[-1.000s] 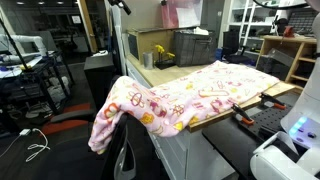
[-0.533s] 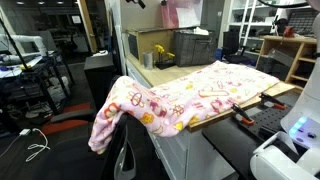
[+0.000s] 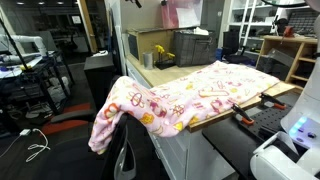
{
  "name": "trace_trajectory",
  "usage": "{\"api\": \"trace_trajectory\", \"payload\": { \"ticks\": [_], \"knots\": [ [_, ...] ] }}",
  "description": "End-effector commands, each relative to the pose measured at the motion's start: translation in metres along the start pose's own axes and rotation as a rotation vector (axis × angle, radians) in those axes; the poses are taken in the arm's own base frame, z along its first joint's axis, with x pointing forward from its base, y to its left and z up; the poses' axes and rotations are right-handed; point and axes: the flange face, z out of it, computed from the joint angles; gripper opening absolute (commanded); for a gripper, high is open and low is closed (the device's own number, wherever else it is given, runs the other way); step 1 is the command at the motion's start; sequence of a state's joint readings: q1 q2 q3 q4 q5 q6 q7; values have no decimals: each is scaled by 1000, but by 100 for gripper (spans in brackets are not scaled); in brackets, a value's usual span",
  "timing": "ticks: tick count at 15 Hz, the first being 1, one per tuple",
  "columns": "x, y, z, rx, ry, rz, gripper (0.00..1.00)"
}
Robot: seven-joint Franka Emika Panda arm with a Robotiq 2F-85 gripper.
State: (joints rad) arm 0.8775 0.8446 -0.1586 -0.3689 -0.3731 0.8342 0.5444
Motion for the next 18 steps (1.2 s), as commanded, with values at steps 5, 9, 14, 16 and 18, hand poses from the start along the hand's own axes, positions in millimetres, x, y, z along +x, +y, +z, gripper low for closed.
{"api": "trace_trajectory", "payload": {
  "ticks": [5,9,14,16,18],
  "knots": [
    [57,28,-20,205,233,95,100],
    [84,43,-16,312,259,191,100],
    [111,61,-1,439,196,365,100],
    [120,68,6,468,160,435,100],
    [128,76,14,471,138,493,100]
  ]
}}
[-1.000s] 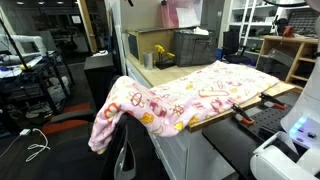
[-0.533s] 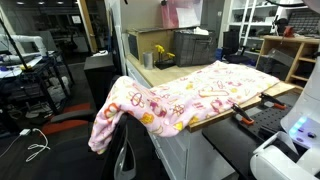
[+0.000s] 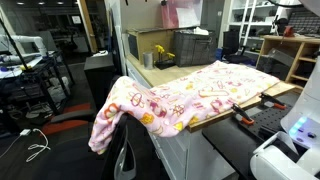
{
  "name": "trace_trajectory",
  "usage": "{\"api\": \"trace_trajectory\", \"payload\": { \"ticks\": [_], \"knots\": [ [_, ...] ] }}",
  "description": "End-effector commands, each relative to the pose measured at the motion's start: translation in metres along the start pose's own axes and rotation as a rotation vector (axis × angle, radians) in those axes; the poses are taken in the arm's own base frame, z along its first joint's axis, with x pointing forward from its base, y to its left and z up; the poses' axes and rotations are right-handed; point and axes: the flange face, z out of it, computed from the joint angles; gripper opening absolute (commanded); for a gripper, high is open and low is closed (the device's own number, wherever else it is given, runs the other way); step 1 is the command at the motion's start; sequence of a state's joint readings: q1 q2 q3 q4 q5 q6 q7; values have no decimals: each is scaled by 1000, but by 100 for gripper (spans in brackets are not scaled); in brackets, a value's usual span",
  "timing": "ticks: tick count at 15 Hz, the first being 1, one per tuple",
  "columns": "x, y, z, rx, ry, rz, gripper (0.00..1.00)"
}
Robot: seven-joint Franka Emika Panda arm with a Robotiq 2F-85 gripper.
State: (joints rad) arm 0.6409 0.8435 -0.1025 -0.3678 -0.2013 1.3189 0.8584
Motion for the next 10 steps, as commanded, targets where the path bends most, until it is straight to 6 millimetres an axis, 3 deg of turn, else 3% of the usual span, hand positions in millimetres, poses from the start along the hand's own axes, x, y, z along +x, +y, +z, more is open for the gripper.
{"api": "trace_trajectory", "payload": {
  "ticks": [1,5,10],
  "knots": [
    [17,13,5,20,-24,129,100],
    [27,26,18,4,-83,204,100],
    [29,39,46,49,-338,118,100]
  ]
}}
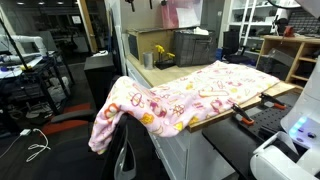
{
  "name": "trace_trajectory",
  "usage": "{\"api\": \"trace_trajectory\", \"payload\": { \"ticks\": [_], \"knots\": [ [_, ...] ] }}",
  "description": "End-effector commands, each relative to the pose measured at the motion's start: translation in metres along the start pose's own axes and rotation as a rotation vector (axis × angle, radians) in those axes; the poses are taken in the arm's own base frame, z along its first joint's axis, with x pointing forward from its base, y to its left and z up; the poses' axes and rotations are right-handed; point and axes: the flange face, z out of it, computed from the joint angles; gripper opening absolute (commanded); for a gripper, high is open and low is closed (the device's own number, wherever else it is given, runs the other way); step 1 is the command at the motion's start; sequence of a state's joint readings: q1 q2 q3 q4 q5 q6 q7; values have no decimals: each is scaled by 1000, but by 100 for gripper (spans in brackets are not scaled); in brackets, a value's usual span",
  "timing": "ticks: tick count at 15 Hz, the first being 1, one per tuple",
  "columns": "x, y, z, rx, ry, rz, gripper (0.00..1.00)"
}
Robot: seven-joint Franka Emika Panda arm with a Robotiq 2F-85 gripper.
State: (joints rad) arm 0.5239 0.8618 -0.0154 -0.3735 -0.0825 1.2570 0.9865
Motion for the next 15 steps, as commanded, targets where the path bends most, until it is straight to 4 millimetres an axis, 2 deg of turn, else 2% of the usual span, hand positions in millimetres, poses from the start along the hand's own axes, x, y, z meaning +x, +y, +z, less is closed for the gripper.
{"api": "trace_trajectory", "payload": {
  "ticks": [1,8,11,15],
  "knots": [
    [8,17,15,0,-191,-53,100],
    [34,53,69,-170,-360,-74,100],
    [50,57,97,-163,-408,-93,100],
    [65,61,147,-165,-514,-83,100]
  ]
}}
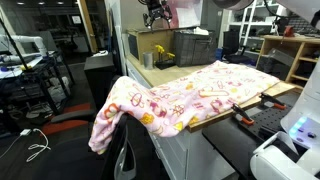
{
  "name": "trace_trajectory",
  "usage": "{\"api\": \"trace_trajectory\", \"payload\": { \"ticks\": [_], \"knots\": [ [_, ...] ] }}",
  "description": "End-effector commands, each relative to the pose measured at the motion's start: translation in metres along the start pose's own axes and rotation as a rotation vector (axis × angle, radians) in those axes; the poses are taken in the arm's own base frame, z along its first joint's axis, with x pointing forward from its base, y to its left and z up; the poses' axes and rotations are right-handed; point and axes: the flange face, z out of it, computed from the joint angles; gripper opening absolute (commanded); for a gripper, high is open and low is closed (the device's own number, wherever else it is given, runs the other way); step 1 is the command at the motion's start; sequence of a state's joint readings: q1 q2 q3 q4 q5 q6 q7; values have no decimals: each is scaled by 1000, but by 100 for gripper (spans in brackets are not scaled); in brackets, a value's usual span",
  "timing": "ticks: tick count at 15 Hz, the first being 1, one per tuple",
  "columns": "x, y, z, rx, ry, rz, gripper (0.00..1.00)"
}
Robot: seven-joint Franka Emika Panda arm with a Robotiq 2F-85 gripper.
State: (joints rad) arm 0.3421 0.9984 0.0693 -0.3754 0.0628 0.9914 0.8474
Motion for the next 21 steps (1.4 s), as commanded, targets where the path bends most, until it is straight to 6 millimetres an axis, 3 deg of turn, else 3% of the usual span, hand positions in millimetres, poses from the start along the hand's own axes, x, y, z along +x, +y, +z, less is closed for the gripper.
{"api": "trace_trajectory", "payload": {
  "ticks": [1,6,12,13,15,21],
  "knots": [
    [27,3,32,22,-127,-4,100],
    [71,-5,103,30,-301,86,100],
    [114,-19,211,-17,-457,214,100],
    [106,-17,195,-42,-404,175,100],
    [112,-21,216,-57,-425,175,100],
    [104,-26,203,-47,-396,178,100]
  ]
}}
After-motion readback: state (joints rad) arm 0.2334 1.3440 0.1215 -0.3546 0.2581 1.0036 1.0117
